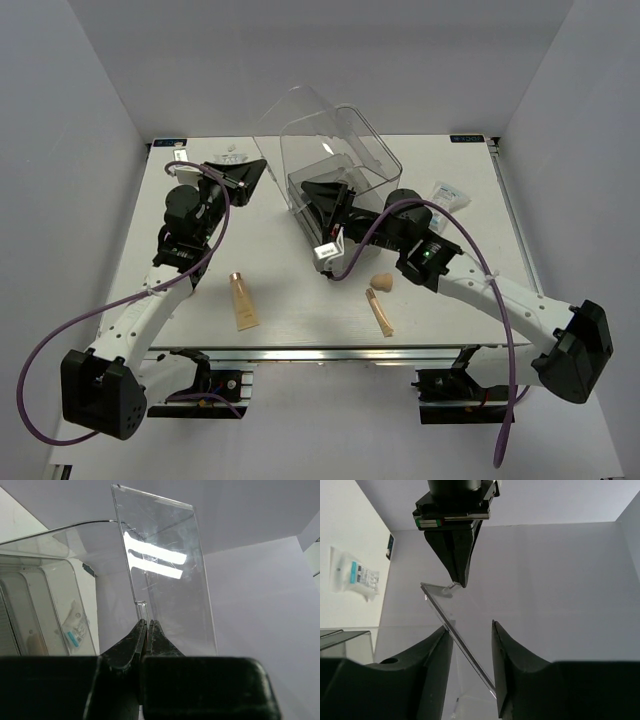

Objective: Organize the makeup

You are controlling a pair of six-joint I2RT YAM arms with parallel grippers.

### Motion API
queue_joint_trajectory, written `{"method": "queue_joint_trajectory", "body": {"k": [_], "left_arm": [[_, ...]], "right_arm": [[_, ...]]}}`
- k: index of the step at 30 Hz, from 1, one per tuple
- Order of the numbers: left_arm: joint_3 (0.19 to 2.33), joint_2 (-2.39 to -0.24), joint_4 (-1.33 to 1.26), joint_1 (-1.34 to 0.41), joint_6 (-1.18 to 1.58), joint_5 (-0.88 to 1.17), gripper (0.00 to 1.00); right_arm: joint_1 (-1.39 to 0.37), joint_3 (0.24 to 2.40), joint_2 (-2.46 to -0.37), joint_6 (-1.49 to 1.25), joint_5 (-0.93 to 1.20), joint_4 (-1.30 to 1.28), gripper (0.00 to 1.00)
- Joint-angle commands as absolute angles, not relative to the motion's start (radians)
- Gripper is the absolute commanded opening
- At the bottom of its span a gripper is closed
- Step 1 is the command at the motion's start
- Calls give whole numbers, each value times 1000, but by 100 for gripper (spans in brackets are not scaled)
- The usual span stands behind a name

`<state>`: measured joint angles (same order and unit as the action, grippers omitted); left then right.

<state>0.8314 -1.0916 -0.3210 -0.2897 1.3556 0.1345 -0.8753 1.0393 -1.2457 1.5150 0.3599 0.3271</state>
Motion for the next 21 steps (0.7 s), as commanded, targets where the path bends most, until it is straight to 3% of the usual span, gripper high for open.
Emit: {"method": "queue_joint_trajectory", "body": {"k": [1, 7, 10, 11, 15, 21], "left_arm": [[859, -1077, -365, -291, 1356, 150, 0], [876, -1066, -335, -291, 1345, 135, 0], [913, -1029, -238, -287, 1289, 85, 34], [923, -1016, -176, -287, 1251, 39, 53], [982, -954, -2, -282, 1145, -92, 79], [983, -940, 167, -249, 1054, -149, 83]], "right_arm": [[-870, 1078, -1273, 1542, 313, 419, 39], [-871, 1095, -1293, 1554, 310, 448, 34], [-871, 1103, -1295, 1554, 308, 448, 33], [-871, 1104, -1295, 1551, 305, 448, 33], [-871, 1106, -1295, 1545, 298, 449, 33], [-870, 1101, -1295, 1525, 288, 451, 32]]}}
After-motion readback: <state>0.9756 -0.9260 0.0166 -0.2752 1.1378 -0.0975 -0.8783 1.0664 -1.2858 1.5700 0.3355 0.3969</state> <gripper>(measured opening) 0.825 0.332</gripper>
